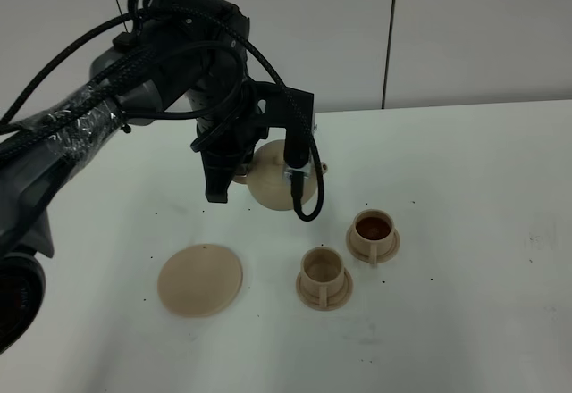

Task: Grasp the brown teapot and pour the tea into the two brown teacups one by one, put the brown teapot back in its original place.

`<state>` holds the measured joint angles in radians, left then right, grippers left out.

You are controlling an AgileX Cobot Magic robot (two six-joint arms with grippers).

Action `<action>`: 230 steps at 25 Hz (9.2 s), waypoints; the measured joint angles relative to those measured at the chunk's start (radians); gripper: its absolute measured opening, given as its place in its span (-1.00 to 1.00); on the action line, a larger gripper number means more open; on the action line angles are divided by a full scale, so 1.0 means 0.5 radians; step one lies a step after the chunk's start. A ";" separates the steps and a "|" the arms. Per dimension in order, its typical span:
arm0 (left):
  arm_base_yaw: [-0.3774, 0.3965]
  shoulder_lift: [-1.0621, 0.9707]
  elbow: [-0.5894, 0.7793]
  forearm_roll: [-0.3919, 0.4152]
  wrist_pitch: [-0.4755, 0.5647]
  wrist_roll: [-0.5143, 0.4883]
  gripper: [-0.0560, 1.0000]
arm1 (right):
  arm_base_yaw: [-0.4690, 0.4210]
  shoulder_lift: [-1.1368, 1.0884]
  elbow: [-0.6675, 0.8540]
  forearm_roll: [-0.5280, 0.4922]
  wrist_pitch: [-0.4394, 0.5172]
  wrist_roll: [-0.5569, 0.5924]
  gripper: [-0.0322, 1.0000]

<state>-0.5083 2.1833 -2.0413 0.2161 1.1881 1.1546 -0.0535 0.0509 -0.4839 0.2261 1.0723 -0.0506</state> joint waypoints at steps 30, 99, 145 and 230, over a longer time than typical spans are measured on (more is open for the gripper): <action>0.116 -0.646 1.054 0.048 -0.418 0.427 -0.56 | 0.000 0.000 0.000 0.002 0.000 0.000 -0.24; -0.128 -0.365 1.058 0.649 -1.177 0.574 -0.56 | 0.000 0.000 0.000 0.014 0.000 0.000 -0.24; -0.128 -0.606 1.783 1.602 -2.005 -0.188 -0.56 | 0.000 0.000 0.000 0.016 -0.005 0.000 -0.24; -0.128 -0.603 1.730 2.255 -2.472 0.103 -0.56 | 0.000 0.000 0.000 0.016 -0.005 0.000 -0.24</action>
<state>-0.5722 1.8819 -1.1762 1.3437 -0.0481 1.2060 -0.0535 0.0509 -0.4839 0.2338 1.0697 -0.0504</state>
